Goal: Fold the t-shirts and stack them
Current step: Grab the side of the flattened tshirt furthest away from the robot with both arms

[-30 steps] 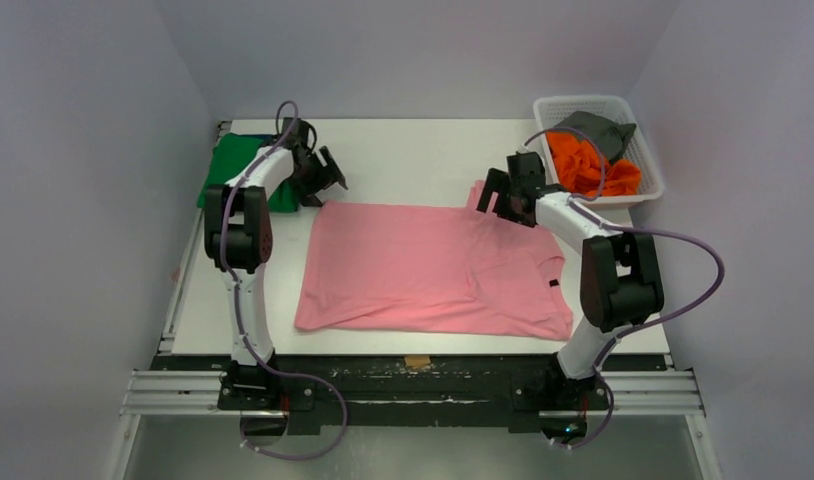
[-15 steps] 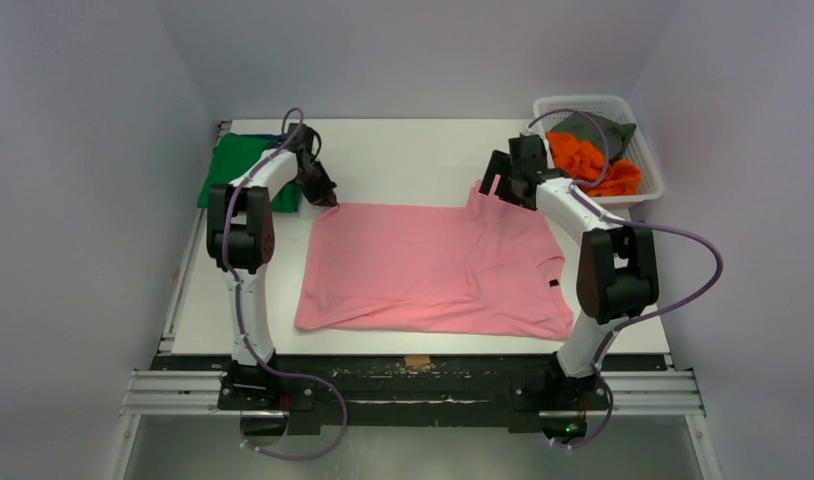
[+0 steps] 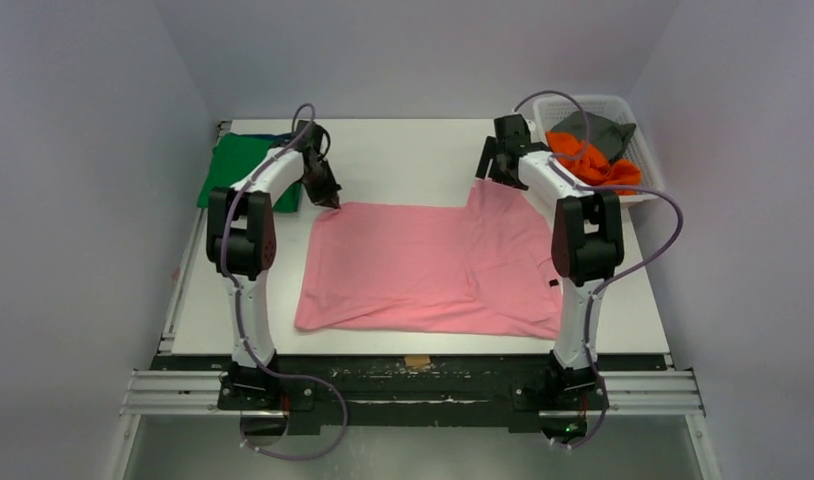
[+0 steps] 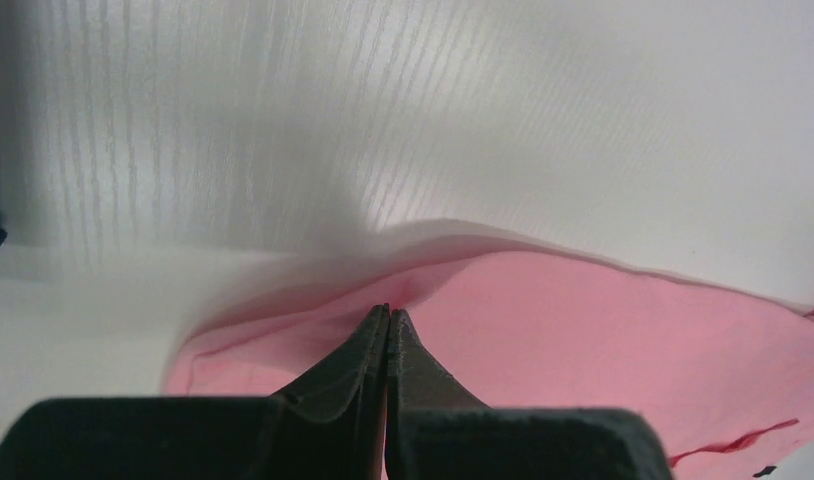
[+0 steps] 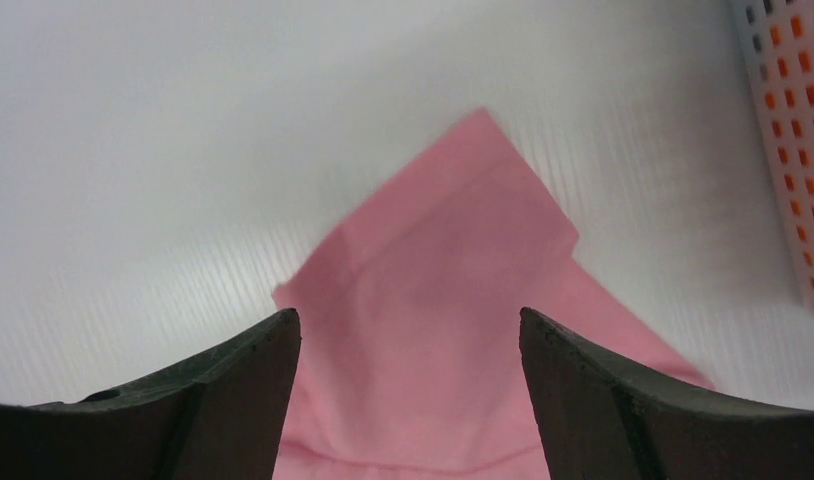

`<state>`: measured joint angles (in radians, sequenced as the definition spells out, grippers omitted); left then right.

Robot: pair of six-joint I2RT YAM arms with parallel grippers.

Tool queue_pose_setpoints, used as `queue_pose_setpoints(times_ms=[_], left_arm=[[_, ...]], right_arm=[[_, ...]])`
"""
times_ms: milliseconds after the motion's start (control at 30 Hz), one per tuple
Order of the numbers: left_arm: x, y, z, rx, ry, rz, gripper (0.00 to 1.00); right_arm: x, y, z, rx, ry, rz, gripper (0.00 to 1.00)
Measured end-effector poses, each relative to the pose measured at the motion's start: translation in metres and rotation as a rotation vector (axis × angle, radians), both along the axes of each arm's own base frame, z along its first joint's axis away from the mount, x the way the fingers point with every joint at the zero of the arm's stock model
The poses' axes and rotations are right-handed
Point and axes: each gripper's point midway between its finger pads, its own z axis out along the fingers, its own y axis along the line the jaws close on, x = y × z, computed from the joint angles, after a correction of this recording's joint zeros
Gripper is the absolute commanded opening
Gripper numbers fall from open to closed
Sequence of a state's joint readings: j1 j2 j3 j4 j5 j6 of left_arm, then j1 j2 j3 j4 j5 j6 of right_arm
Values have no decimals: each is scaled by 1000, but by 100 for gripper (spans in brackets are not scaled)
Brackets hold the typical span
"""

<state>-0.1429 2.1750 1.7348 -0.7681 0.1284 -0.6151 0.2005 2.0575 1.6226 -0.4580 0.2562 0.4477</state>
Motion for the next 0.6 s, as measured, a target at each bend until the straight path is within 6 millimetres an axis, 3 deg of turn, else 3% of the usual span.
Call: queue_pose_setpoints(times_ms=[300,467,600], left_arm=[[-14,0,30,-5,-53,-18,0],[-19,-1,25,-5,-45,-35,0],[-25,-2,19,-1,-27,-45,0]], right_arm=[[54,-2,-26,-73,-5,-10,70],[74,-2,-46,-99,2,-19,68],[78,-3,-48,-102,-5,-32,61]])
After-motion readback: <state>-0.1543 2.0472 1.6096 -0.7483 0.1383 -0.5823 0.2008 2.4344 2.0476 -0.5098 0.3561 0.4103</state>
